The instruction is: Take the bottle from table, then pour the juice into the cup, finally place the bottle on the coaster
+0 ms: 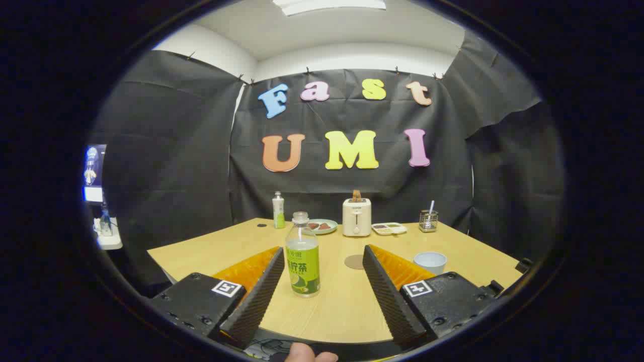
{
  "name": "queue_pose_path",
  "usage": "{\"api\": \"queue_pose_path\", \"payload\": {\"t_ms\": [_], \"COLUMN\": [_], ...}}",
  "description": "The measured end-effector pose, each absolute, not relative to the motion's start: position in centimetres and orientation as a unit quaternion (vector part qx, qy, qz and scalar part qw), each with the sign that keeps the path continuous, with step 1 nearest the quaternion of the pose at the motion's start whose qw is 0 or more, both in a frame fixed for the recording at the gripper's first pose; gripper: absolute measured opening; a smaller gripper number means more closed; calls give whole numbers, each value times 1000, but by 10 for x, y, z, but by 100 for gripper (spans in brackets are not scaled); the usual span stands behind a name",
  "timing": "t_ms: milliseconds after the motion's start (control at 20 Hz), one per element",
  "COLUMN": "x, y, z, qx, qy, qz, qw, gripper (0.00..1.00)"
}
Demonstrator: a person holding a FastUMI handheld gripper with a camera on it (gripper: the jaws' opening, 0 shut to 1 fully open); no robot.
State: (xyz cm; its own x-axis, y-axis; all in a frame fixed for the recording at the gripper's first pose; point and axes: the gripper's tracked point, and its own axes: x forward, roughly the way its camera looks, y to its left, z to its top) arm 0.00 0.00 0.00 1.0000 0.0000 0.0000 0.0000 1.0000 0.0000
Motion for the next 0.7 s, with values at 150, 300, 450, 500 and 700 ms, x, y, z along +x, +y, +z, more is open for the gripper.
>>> {"api": "queue_pose_path", "payload": {"t_ms": [150, 300, 450, 500, 700], "x": [-1, 1, 0, 0, 0], "y": [1, 2, 1, 1, 2], "z": [-1, -3, -2, -2, -2], "qx": [7, 9, 4, 3, -2], "qy": [3, 6, 5, 5, 3], "qz": [-1, -2, -3, -4, -7], "qw": [1000, 1000, 1000, 1000, 1000], "gripper": [100, 100, 100, 100, 100]}}
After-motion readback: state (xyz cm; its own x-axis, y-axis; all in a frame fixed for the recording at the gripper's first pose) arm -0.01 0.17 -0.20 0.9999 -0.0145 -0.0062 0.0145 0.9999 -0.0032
